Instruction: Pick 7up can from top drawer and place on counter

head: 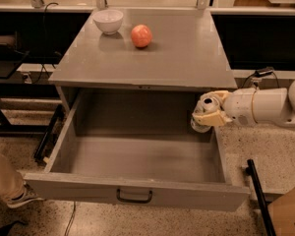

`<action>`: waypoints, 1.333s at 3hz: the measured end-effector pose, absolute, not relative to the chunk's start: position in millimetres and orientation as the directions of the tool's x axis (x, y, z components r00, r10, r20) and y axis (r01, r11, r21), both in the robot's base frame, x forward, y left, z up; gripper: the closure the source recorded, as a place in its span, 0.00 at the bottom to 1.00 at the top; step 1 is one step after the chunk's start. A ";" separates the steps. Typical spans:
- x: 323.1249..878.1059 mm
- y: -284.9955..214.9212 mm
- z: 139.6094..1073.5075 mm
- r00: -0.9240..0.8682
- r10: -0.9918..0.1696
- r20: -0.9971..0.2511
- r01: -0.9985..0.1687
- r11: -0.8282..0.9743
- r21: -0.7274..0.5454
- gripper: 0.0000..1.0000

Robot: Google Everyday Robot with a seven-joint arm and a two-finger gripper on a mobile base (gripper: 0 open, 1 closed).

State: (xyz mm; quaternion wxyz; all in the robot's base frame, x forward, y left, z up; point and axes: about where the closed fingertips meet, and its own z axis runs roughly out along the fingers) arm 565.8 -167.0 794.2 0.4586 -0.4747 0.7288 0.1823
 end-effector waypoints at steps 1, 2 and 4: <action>569.1 -166.6 799.7 -0.130 -0.523 -0.843 -0.859 0.483 -0.167 1.00; 580.4 -173.4 838.1 -0.117 -0.508 -0.853 -0.862 0.478 -0.166 1.00; 619.8 -188.0 938.4 -0.047 -0.508 -0.860 -0.856 0.464 -0.228 1.00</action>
Offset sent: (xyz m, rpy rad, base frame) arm 0.0352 -0.0268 0.1154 0.0511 -0.0487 0.0187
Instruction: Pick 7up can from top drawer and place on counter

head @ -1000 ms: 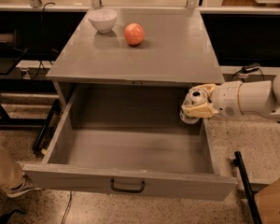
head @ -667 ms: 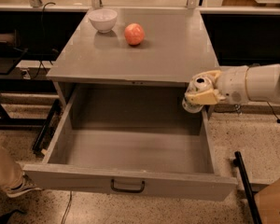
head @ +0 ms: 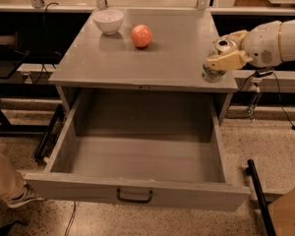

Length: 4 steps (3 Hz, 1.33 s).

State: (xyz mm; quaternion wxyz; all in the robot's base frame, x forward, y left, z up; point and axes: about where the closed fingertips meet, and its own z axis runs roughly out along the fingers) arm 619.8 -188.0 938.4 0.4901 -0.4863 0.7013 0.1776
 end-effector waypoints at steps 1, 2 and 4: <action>642.4 -174.2 944.1 -0.068 -0.527 -0.847 -0.867 0.451 -0.211 1.00; 675.3 -149.4 934.0 -0.096 -0.550 -0.829 -0.887 0.425 -0.180 1.00; 708.4 -122.7 910.1 -0.123 -0.568 -0.813 -0.908 0.395 -0.138 1.00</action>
Offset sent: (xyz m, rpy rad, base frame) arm 0.0775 0.0511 -0.0039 -0.0695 0.1058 0.0420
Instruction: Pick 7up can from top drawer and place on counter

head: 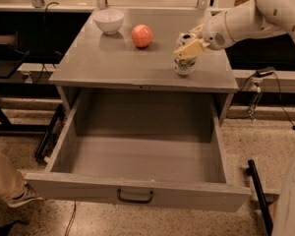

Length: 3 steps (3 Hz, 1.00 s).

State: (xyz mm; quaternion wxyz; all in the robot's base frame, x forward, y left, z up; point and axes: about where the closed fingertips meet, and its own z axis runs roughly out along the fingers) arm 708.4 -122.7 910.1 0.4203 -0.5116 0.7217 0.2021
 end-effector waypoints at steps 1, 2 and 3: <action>723.3 -109.0 895.3 -0.138 -0.581 -0.802 -0.923 0.369 -0.109 0.98; 729.4 -103.6 888.8 -0.147 -0.584 -0.798 -0.930 0.357 -0.090 0.76; 729.5 -103.4 889.8 -0.147 -0.584 -0.798 -0.930 0.356 -0.090 0.52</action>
Offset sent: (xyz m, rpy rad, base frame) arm 0.0300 0.0183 -0.0227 -0.0155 0.0765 0.0473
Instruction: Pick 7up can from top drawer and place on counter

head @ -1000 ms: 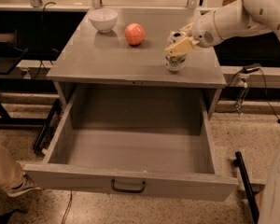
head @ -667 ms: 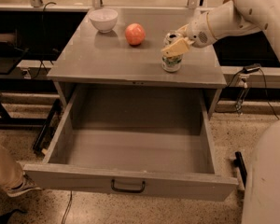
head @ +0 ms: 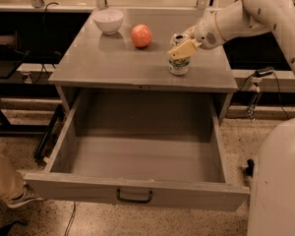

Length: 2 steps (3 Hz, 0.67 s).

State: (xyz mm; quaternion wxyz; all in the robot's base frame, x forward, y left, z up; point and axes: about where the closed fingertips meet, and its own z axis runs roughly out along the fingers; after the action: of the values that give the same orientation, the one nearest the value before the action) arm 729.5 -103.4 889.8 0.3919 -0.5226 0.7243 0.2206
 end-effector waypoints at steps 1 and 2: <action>729.5 -103.4 890.6 -0.147 -0.584 -0.798 -0.930 0.356 -0.090 0.29; 729.5 -103.4 890.6 -0.147 -0.584 -0.798 -0.930 0.356 -0.090 0.06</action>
Offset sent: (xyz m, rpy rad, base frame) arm 0.0000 0.0000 0.0008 0.0000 0.0000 0.0000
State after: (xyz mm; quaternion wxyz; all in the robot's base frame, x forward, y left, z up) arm 729.5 -103.4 890.6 0.3919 -0.5226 0.7243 0.2206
